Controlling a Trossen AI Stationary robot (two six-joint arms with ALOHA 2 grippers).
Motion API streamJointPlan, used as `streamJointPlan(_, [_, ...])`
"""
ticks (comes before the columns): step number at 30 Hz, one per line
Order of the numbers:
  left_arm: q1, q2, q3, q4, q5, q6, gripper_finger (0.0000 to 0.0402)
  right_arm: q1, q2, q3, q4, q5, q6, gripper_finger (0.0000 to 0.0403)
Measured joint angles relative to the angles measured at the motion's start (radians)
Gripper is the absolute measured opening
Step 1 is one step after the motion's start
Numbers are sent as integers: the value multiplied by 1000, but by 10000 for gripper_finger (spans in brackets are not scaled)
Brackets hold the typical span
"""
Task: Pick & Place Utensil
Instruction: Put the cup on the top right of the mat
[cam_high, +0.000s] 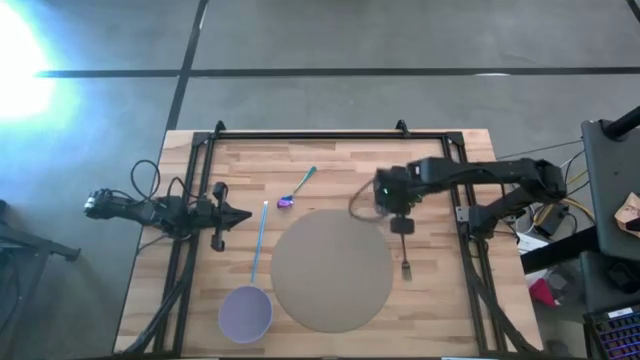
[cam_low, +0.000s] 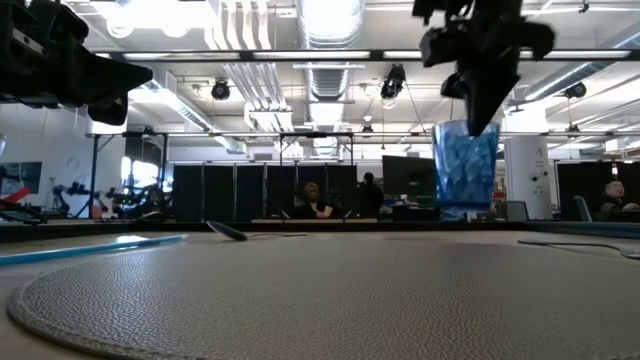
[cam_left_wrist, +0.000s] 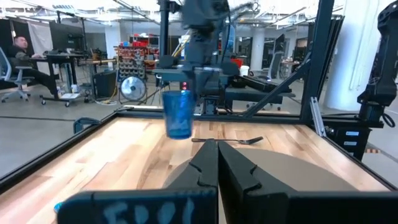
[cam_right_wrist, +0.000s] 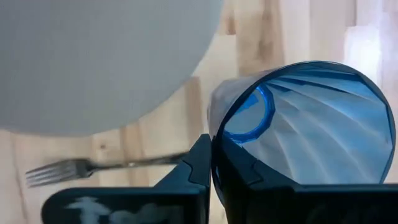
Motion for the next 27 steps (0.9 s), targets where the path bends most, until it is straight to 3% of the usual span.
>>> streamJointPlan(7, [0,2,0,0,0,0,0,232,-61,0,-76,40,194,13])
streamJointPlan(11, [1,3,0,0,0,0,0,288,-80,0,-74,40,257,12])
streamJointPlan(16, [0,3,0,0,0,0,0,267,-70,0,-59,84,235,12])
streamJointPlan(27, [0,3,0,0,0,19,0,141,12,0,-27,66,142,12])
